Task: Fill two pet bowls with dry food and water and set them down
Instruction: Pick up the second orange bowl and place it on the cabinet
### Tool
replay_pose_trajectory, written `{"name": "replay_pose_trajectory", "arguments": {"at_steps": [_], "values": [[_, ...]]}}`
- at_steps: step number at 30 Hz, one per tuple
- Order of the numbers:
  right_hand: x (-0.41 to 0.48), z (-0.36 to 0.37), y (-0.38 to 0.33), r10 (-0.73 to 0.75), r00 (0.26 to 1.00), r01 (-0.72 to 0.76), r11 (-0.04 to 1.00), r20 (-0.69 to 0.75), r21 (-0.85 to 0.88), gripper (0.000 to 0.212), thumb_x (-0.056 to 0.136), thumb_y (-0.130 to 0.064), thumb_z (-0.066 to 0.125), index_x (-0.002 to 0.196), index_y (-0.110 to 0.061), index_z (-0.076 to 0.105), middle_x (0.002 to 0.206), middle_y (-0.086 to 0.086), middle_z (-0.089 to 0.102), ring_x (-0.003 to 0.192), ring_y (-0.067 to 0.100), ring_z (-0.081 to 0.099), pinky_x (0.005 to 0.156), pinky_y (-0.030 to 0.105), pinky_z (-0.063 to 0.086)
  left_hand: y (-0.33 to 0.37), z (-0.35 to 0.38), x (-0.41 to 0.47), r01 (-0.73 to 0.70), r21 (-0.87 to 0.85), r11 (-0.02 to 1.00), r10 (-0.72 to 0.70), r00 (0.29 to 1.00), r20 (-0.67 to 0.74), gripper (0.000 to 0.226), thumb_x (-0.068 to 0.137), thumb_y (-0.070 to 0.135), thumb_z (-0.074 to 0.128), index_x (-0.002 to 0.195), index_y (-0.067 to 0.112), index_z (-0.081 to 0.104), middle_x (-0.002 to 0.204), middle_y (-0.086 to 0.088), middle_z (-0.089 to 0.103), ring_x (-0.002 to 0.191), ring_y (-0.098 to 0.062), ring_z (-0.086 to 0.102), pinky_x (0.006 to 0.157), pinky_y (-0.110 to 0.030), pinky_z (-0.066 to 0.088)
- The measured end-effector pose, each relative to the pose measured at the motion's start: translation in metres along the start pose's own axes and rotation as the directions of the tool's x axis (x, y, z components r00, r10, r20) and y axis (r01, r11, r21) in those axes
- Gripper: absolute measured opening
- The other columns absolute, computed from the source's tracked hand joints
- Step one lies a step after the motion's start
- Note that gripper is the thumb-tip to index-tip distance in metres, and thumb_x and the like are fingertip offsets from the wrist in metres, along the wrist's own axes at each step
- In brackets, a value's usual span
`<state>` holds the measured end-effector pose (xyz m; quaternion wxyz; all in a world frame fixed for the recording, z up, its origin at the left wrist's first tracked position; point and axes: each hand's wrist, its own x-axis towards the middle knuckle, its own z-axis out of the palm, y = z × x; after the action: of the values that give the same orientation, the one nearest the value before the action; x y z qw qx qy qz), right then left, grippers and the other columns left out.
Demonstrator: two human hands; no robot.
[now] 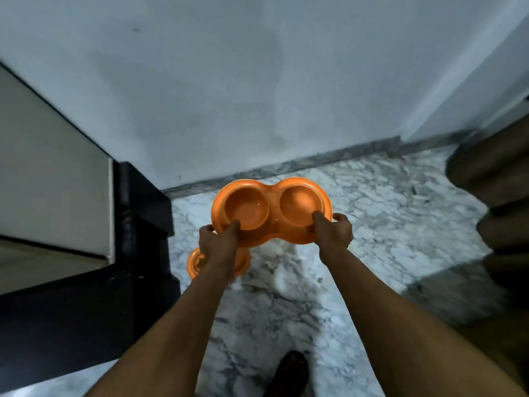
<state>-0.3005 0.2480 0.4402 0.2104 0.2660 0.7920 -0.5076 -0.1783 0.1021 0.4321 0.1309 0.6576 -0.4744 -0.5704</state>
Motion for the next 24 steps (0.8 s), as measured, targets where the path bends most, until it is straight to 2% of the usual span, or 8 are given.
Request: {"name": "replay_pose_trajectory", "arguments": {"at_steps": [4, 6, 9, 12, 14, 17, 21, 24], "values": [[-0.086, -0.026, -0.080, -0.054, 0.998, 0.053, 0.998, 0.017, 0.040, 0.065, 0.073, -0.033, 0.073, 0.132, -0.013, 0.054, 0.131, 0.016, 0.053, 0.115, 0.035, 0.056, 0.091, 0.052, 0.054, 0.080, -0.055, -0.060, -0.074, -0.068, 0.995, 0.073, 0.997, -0.022, 0.055, 0.061, 0.042, 0.080, 0.101, 0.021, 0.048, 0.106, -0.014, 0.062, 0.099, -0.035, 0.066, 0.084, -0.055, 0.057], [-0.125, -0.035, -0.108, -0.079, 0.997, 0.078, 0.995, 0.004, 0.059, 0.066, 0.069, -0.037, 0.072, 0.129, -0.016, 0.056, 0.131, 0.015, 0.055, 0.112, 0.035, 0.058, 0.091, 0.051, 0.055, 0.113, -0.082, -0.087, -0.106, -0.092, 0.990, 0.104, 0.994, -0.025, 0.057, 0.059, 0.043, 0.079, 0.101, 0.021, 0.048, 0.109, -0.015, 0.063, 0.099, -0.036, 0.065, 0.083, -0.055, 0.057], [-0.186, -0.041, -0.136, -0.125, 0.992, 0.124, 0.990, 0.012, 0.074, 0.068, 0.065, -0.039, 0.069, 0.128, -0.017, 0.056, 0.129, 0.017, 0.057, 0.111, 0.036, 0.058, 0.089, 0.053, 0.055, 0.156, -0.134, -0.119, -0.189, -0.129, 0.974, 0.181, 0.981, -0.069, 0.043, 0.071, 0.029, 0.082, 0.097, 0.014, 0.050, 0.104, -0.014, 0.063, 0.096, -0.035, 0.064, 0.081, -0.045, 0.057], [-0.244, -0.039, -0.154, -0.171, 0.985, 0.169, 0.981, 0.014, 0.097, 0.053, 0.071, -0.034, 0.071, 0.119, -0.016, 0.058, 0.122, 0.017, 0.060, 0.103, 0.035, 0.060, 0.087, 0.054, 0.056, 0.181, -0.183, -0.131, -0.217, -0.150, 0.965, 0.204, 0.974, -0.095, 0.048, 0.073, 0.031, 0.082, 0.107, 0.007, 0.056, 0.111, -0.013, 0.063, 0.100, -0.033, 0.063, 0.085, -0.041, 0.053], [-0.284, -0.032, -0.159, -0.206, 0.979, 0.203, 0.973, 0.016, 0.108, 0.043, 0.071, -0.032, 0.072, 0.110, -0.017, 0.059, 0.114, 0.015, 0.063, 0.098, 0.034, 0.061, 0.085, 0.054, 0.056, 0.192, -0.222, -0.133, -0.220, -0.176, 0.959, 0.206, 0.974, -0.094, 0.056, 0.072, 0.033, 0.082, 0.114, 0.005, 0.058, 0.113, -0.015, 0.065, 0.100, -0.033, 0.064, 0.085, -0.038, 0.052], [-0.342, -0.010, -0.158, -0.261, 0.964, 0.255, 0.960, 0.047, 0.114, 0.057, 0.070, -0.036, 0.071, 0.121, -0.014, 0.059, 0.116, 0.014, 0.060, 0.102, 0.036, 0.061, 0.085, 0.054, 0.056, 0.203, -0.282, -0.129, -0.249, -0.205, 0.947, 0.224, 0.965, -0.135, 0.056, 0.071, 0.031, 0.083, 0.114, 0.004, 0.060, 0.112, -0.016, 0.066, 0.103, -0.034, 0.064, 0.087, -0.037, 0.050], [-0.419, 0.034, -0.142, -0.322, 0.943, 0.314, 0.944, 0.082, 0.103, 0.067, 0.064, -0.042, 0.069, 0.124, -0.014, 0.058, 0.118, 0.017, 0.063, 0.103, 0.038, 0.062, 0.085, 0.055, 0.056, 0.208, -0.377, -0.121, -0.278, -0.254, 0.926, 0.238, 0.955, -0.178, 0.053, 0.074, 0.027, 0.082, 0.115, 0.005, 0.058, 0.119, -0.017, 0.063, 0.108, -0.033, 0.061, 0.092, -0.035, 0.048], [-0.484, 0.070, -0.125, -0.362, 0.921, 0.350, 0.931, 0.141, 0.104, 0.064, 0.067, -0.042, 0.069, 0.123, -0.013, 0.058, 0.116, 0.016, 0.064, 0.102, 0.038, 0.062, 0.086, 0.055, 0.056, 0.202, -0.456, -0.110, -0.299, -0.280, 0.912, 0.242, 0.945, -0.221, 0.050, 0.076, 0.025, 0.081, 0.116, 0.005, 0.057, 0.119, -0.017, 0.062, 0.106, -0.032, 0.061, 0.091, -0.036, 0.048]]}}
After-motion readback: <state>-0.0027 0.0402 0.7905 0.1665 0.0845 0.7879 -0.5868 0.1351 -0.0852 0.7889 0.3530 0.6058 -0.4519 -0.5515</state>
